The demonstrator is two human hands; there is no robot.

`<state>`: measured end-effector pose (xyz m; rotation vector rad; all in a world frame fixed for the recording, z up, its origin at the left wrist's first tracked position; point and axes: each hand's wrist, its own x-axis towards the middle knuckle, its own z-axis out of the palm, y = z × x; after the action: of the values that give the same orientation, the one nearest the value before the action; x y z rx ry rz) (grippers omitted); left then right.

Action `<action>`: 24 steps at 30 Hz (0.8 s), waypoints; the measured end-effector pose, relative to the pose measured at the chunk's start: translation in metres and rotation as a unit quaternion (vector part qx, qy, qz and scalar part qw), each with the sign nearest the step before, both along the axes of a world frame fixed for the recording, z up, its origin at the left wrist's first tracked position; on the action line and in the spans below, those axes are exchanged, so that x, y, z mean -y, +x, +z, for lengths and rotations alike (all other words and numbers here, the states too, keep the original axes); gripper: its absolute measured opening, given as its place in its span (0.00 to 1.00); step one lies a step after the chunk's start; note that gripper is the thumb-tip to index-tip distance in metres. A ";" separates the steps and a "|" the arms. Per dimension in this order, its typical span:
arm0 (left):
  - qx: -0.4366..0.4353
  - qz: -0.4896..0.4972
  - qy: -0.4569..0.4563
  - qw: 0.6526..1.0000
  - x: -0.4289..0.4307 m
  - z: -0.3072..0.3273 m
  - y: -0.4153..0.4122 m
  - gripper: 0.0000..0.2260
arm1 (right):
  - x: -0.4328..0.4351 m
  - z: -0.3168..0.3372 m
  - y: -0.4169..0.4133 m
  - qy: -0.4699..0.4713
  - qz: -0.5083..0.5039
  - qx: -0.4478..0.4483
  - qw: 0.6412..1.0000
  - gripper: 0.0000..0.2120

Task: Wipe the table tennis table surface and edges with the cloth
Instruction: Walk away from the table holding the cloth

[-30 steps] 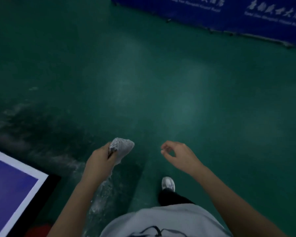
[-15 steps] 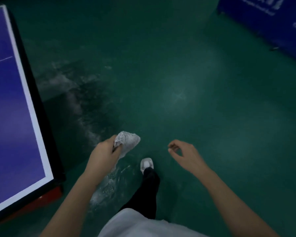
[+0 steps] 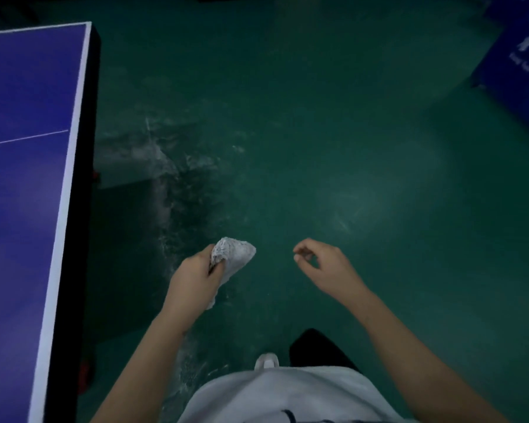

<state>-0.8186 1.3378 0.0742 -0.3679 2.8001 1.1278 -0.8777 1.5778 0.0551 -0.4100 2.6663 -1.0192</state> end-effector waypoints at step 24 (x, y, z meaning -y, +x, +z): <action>0.045 0.158 0.008 0.986 0.036 -0.019 -0.482 0.09 | 0.077 -0.011 -0.548 -0.022 0.148 0.015 0.989 0.05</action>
<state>-1.3006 1.3017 0.0550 -0.8635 2.7157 1.1533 -1.4253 1.5004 0.0439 -0.7674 2.4616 -0.9831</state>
